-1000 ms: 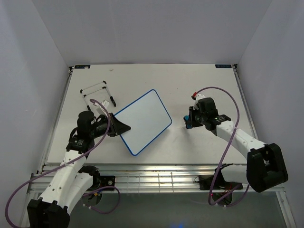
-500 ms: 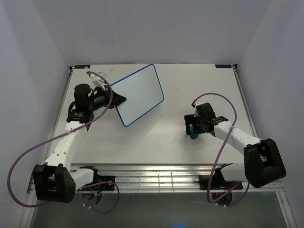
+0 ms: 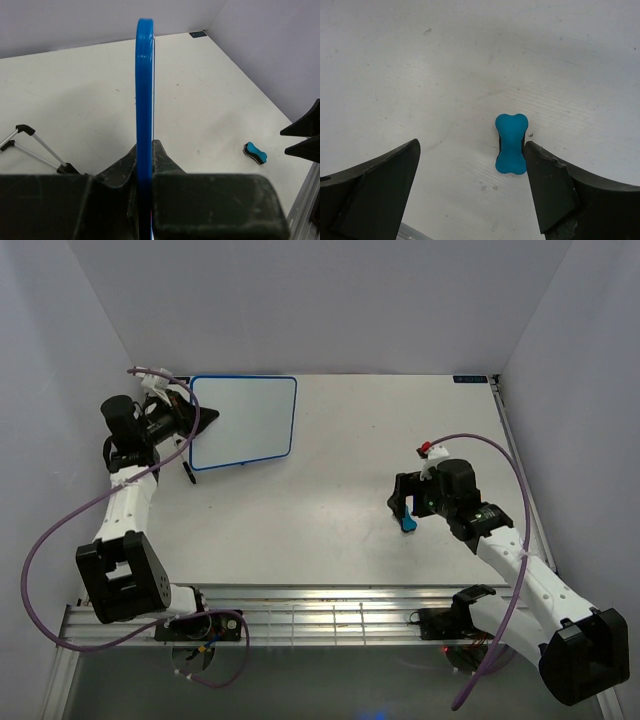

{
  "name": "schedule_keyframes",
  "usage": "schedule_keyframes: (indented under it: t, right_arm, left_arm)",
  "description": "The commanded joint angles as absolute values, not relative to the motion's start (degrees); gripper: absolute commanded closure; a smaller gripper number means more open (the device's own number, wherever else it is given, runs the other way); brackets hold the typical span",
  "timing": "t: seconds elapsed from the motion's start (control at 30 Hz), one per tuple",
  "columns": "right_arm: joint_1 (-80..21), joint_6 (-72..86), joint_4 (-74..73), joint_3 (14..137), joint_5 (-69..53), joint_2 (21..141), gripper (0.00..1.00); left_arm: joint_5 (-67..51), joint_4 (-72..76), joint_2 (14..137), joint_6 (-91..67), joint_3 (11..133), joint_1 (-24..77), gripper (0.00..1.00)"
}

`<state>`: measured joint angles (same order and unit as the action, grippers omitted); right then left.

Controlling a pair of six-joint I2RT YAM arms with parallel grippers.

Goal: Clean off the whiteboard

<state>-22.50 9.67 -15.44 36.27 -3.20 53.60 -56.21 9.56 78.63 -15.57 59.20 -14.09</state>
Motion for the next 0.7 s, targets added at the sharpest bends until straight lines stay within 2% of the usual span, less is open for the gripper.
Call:
schedule_keyframes:
  t: [0.0,0.17,0.37,0.67]
  right_arm:
    - [-22.3,9.8,-13.2,35.0,-8.4,53.5,0.1]
    - [-22.4,9.8,-11.7,34.5,-11.4,52.8,0.1]
    - [-22.6,10.1,-9.8,33.0,-13.4,51.9,0.1]
    - [-23.9,10.0,-8.7,32.0,-15.5,50.2,0.1]
  left_arm:
    - [-61.9,18.0,79.0,-16.2,61.5,-15.2,1.0]
    - [-59.2,19.3,77.1,-15.4,63.0,-16.3,1.0]
    - [-60.6,25.8,82.3,-19.3,66.1,-20.3,1.0]
    - [-71.4,35.2,91.1,-20.0,68.7,-25.0,1.0]
